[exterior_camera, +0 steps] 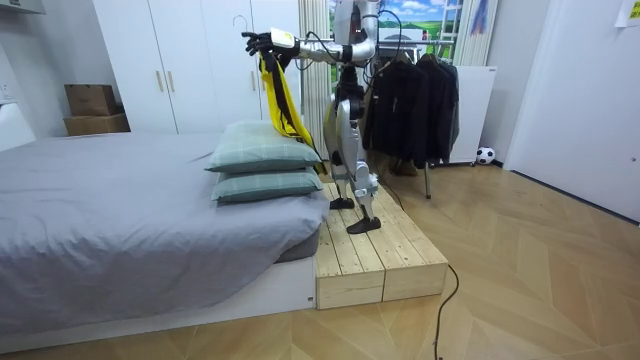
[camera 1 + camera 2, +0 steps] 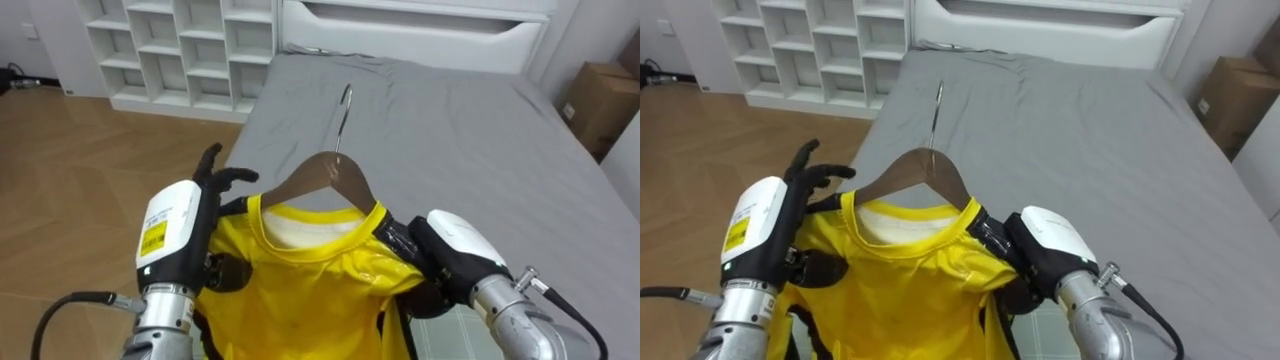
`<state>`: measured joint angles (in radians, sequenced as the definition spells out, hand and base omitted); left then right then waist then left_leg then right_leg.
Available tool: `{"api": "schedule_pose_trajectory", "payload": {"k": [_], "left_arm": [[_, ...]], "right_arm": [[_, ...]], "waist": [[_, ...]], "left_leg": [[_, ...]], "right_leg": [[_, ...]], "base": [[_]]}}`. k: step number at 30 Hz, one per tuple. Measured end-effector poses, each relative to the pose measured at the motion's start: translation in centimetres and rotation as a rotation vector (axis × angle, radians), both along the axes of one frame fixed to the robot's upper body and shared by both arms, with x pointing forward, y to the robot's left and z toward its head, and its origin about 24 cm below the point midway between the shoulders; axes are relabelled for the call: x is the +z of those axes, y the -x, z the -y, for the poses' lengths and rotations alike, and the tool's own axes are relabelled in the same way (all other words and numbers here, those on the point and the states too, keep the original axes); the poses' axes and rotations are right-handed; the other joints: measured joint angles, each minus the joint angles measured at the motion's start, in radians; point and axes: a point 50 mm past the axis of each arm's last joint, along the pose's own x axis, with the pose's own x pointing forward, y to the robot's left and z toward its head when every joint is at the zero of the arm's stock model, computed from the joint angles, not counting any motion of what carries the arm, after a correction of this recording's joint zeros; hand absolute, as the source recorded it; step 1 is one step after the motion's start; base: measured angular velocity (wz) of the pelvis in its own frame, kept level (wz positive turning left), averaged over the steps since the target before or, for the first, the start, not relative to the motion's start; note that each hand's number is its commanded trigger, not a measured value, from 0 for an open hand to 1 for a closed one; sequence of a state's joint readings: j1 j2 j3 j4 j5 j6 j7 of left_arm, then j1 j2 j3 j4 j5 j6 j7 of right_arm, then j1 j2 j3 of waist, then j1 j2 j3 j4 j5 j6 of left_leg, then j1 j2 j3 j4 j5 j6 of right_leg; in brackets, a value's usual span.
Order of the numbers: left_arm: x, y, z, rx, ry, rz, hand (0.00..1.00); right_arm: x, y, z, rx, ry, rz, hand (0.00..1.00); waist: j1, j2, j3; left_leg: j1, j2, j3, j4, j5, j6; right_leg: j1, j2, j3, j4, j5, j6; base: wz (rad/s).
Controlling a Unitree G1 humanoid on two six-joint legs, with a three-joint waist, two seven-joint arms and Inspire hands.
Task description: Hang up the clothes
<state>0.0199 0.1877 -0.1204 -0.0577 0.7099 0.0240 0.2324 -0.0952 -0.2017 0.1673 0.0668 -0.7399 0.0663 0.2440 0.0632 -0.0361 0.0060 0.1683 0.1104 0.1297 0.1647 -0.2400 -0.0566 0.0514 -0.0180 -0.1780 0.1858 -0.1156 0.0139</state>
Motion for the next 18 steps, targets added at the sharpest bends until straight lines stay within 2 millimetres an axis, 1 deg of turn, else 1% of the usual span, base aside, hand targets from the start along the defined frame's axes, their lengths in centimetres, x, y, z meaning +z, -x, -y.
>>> {"api": "schedule_pose_trajectory", "payload": {"k": [4, 9, 15, 18], "left_arm": [[-0.04, -0.01, 0.03, -0.006, 0.0, -0.007, 0.0], [-0.13, -0.02, 0.08, -0.017, -0.001, -0.024, 0.0], [-0.27, 0.03, 0.22, -0.026, 0.004, -0.039, 0.0], [-0.27, 0.02, 0.16, -0.027, 0.013, -0.042, 0.0]], "right_arm": [[-0.01, 0.0, -0.04, 0.0, 0.005, 0.001, 1.0], [-0.35, 0.3, 0.1, -0.007, 0.003, -0.011, 1.0], [-0.77, 0.71, 0.43, -0.02, -0.001, -0.024, 1.0], [-0.51, 0.65, 0.86, -0.026, -0.005, -0.005, 1.0]], "waist": [[-0.003, 0.002, 0.001], [-0.004, 0.009, 0.0053], [-0.006, 0.011, 0.0044], [-0.017, 0.01, 0.0043]], "left_leg": [[-0.002, 0.0, 0.0, 0.0, 0.0, 0.0], [-0.004, 0.0, 0.0, -0.001, 0.0, 0.0], [-0.003, 0.0, -0.001, -0.001, 0.0, 0.0], [-0.003, 0.0, 0.0, 0.0, 0.0, 0.0]], "right_leg": [[0.001, 0.0, 0.0, 0.0, 0.0, 0.0], [0.0, 0.001, 0.001, -0.001, 0.0, 0.0], [0.0, 0.001, 0.003, -0.001, 0.0, 0.0], [0.0, 0.0, 0.003, 0.0, 0.0, 0.0]], "base": [[0.0], [0.0], [0.0], [0.0]]}}
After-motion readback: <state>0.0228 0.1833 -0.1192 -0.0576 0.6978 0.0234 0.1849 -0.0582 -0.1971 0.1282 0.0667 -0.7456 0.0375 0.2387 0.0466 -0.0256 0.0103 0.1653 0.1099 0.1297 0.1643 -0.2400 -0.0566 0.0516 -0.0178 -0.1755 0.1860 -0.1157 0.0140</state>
